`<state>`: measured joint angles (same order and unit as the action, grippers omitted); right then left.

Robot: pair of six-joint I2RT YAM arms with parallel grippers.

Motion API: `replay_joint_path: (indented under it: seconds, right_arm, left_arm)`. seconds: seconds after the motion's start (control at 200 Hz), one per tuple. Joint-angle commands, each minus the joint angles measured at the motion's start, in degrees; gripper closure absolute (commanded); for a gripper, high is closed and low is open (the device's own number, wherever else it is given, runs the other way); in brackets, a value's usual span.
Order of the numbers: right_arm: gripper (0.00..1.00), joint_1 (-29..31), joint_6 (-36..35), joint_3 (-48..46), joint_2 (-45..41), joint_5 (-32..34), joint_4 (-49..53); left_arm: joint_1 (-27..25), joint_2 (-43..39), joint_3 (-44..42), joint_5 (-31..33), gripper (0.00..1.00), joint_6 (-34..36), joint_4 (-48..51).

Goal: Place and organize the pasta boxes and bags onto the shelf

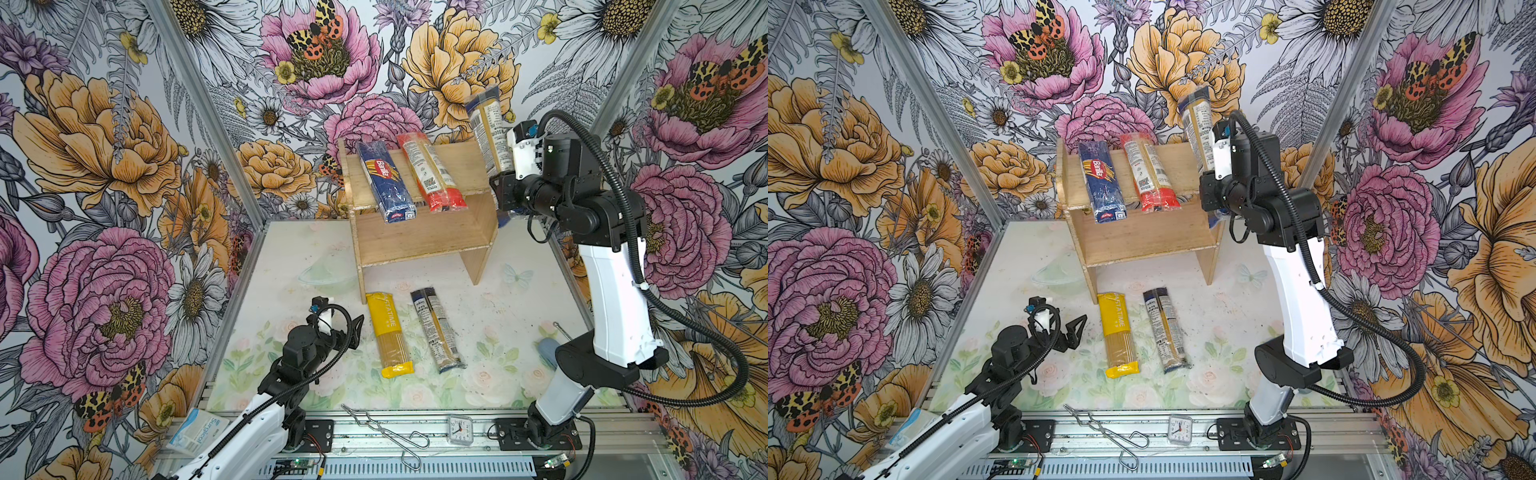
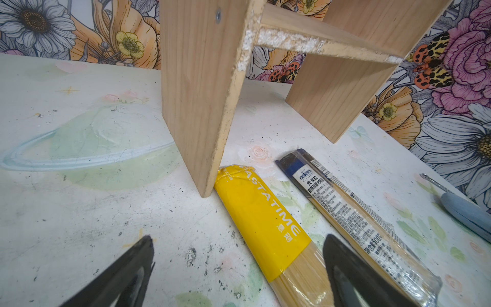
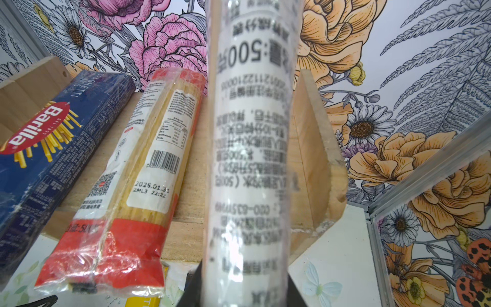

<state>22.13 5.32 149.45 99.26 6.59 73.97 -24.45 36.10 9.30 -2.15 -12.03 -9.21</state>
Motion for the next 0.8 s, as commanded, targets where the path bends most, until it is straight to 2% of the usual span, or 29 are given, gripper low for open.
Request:
replay_joint_path:
  seconds: [0.0,0.395,0.796]
  right_arm:
    - [1.0,-0.1,-1.2,3.0,-1.0,-1.1,-11.3]
    - [1.0,0.2,-3.6,3.0,1.1,-1.6,-14.2]
    - [1.0,0.2,-6.2,3.1,3.8,1.0,-18.2]
  left_arm:
    - [0.7,0.0,-0.8,0.8,0.01,0.2,-0.2]
    - [0.7,-0.4,-0.9,0.8,0.01,0.2,-0.1]
    - [0.6,-0.9,-1.1,0.8,0.01,0.1,-0.1]
